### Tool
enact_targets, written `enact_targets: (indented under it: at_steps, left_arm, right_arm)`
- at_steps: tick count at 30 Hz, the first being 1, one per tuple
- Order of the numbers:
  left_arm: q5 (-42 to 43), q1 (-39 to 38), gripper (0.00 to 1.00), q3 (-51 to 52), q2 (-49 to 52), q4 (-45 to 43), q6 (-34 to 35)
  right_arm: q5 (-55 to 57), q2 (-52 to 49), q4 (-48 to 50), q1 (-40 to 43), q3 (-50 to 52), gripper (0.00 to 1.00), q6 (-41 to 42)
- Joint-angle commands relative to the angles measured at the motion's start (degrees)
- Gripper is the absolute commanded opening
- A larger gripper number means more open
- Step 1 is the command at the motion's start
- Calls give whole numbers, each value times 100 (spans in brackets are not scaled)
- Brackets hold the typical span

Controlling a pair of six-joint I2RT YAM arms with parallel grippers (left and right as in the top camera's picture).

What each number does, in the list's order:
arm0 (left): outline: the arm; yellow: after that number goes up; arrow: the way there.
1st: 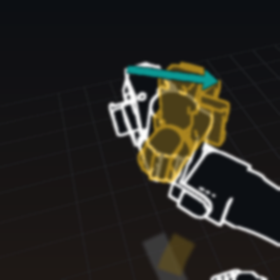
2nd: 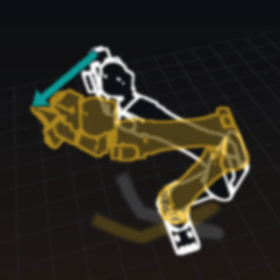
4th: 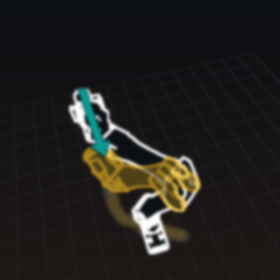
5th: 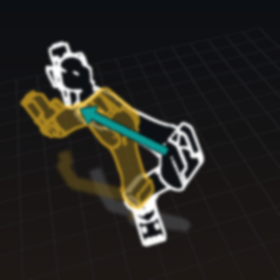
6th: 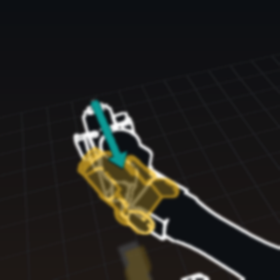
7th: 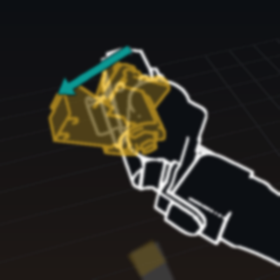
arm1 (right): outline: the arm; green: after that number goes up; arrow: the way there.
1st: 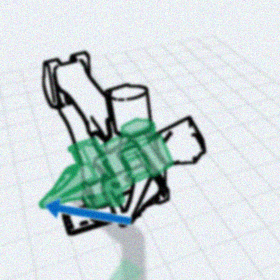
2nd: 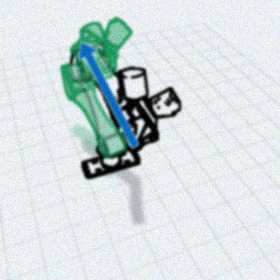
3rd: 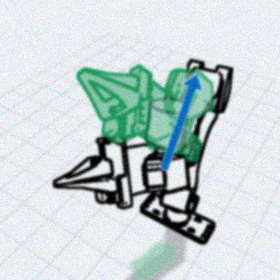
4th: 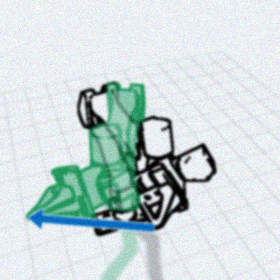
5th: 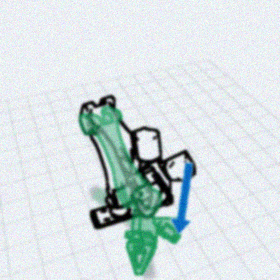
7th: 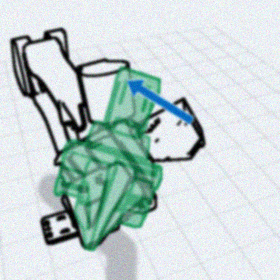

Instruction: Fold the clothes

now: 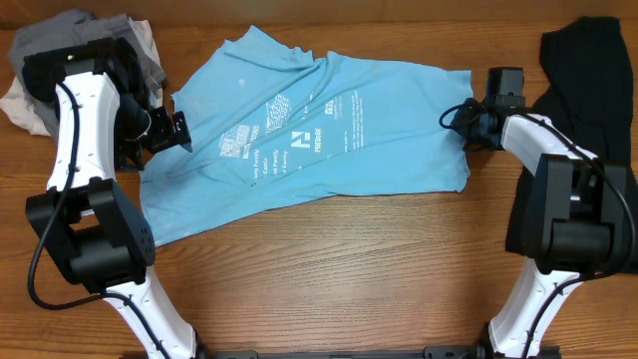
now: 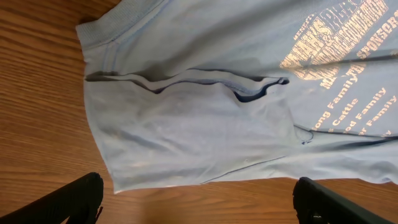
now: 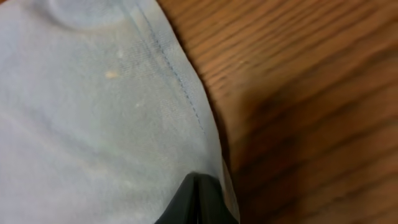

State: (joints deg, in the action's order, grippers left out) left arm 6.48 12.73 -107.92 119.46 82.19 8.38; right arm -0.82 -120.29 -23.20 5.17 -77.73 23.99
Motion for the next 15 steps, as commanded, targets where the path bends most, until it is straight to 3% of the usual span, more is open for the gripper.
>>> enact_targets:
  at_steps: [1, 9, 15]
  left_arm:
    - [59, -44, 100, -2, -92, -17, -116]
    - [68, -44, 100, -2, -92, -42, -114]
    - [509, -168, 96, -2, -92, -409, -404]
  right_arm:
    - [896, -39, -238, 125, 52, 4, 22]
    - [1023, -39, -328, 597, -114, 4, 15]
    - [1021, -39, -1222, 1001, -942, 7, 11]
